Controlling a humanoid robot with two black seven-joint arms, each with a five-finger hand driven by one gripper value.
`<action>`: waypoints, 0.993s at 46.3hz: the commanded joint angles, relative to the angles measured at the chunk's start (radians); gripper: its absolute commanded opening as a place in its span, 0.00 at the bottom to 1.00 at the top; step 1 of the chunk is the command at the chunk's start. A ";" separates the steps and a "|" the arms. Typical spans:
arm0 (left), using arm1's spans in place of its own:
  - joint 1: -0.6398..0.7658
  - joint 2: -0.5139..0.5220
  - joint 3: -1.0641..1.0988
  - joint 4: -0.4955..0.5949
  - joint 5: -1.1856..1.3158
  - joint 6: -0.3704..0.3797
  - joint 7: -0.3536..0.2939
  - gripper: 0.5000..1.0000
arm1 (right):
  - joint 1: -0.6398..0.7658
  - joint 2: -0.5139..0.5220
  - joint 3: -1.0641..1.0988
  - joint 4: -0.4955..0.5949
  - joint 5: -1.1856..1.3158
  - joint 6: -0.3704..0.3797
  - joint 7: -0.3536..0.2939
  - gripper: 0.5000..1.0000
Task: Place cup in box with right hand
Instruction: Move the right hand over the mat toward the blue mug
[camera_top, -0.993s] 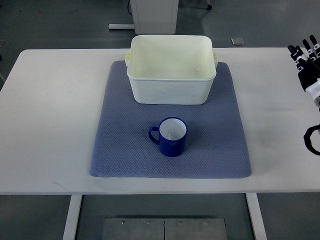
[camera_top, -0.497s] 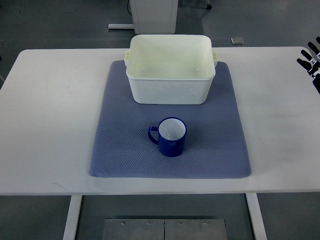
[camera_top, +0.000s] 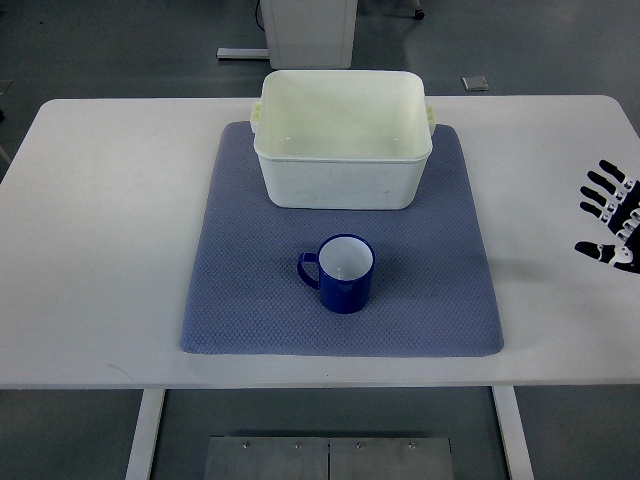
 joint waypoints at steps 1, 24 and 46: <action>0.000 0.000 0.001 0.000 0.000 0.000 0.000 1.00 | -0.023 -0.001 -0.001 0.044 -0.074 -0.033 0.000 1.00; 0.000 0.000 -0.001 0.000 0.000 0.000 0.000 1.00 | -0.029 0.065 -0.016 0.177 -0.259 -0.090 -0.025 1.00; -0.002 0.000 0.001 0.000 0.000 0.000 0.000 1.00 | 0.123 0.183 -0.225 0.174 -0.289 -0.166 -0.083 1.00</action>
